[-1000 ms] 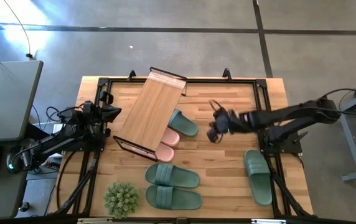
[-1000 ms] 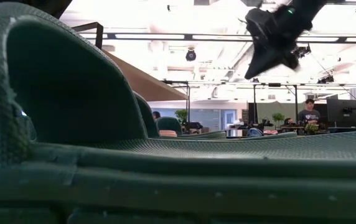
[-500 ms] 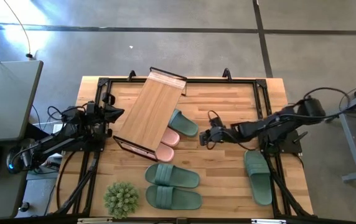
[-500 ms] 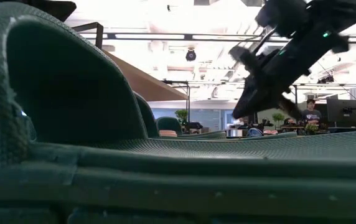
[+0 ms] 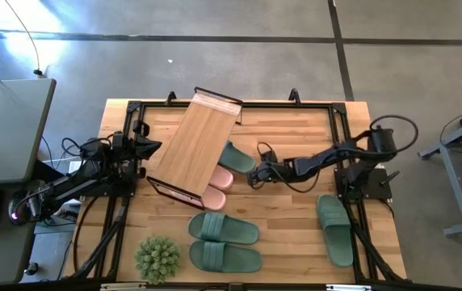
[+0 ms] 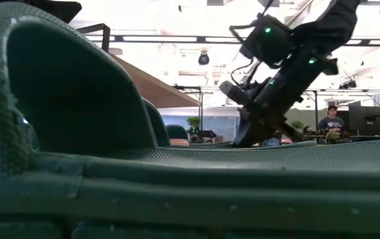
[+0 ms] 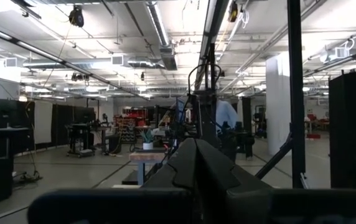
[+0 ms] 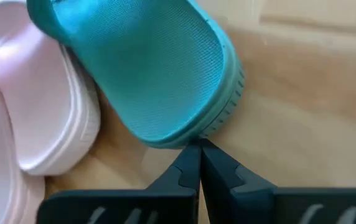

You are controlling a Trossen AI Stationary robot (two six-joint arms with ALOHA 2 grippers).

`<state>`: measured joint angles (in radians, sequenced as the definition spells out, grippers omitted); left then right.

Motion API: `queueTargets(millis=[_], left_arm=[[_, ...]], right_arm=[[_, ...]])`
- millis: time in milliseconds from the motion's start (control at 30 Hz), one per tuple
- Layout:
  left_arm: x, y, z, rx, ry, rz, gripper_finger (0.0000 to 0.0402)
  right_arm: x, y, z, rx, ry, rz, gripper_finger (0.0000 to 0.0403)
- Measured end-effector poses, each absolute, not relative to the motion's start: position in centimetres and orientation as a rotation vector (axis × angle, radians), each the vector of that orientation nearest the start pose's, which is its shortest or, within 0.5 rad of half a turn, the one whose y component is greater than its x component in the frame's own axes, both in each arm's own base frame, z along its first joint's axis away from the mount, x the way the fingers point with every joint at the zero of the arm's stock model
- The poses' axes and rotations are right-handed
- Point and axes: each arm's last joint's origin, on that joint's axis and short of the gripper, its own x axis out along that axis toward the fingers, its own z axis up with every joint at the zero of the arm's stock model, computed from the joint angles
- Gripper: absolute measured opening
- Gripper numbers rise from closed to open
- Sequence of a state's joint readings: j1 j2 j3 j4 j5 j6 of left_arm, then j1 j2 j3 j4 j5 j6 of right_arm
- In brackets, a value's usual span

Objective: Pick and place slides into the shelf
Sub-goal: Put the green slide under the shelf

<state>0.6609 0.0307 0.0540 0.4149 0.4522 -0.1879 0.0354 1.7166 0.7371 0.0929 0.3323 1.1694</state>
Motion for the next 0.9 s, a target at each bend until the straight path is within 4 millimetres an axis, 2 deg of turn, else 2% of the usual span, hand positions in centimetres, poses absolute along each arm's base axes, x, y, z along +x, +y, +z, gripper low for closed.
queueTargets(millis=[467, 767, 900], left_arm=[[7.5, 4.2, 21.7, 0.047, -0.389, 0.169, 0.0001], [7.5, 4.2, 21.7, 0.048, -0.39, 0.169, 0.0001], [7.5, 4.2, 21.7, 0.048, -0.39, 0.169, 0.0001]], right_arm=[[32.2, -3.9, 13.4, 0.868, 0.609, -0.688, 0.0], [34.2, -4.2, 12.1, 0.861, 0.681, -0.623, 0.0], [35.1, -3.6, 12.8, 0.828, 0.671, -0.597, 0.0]])
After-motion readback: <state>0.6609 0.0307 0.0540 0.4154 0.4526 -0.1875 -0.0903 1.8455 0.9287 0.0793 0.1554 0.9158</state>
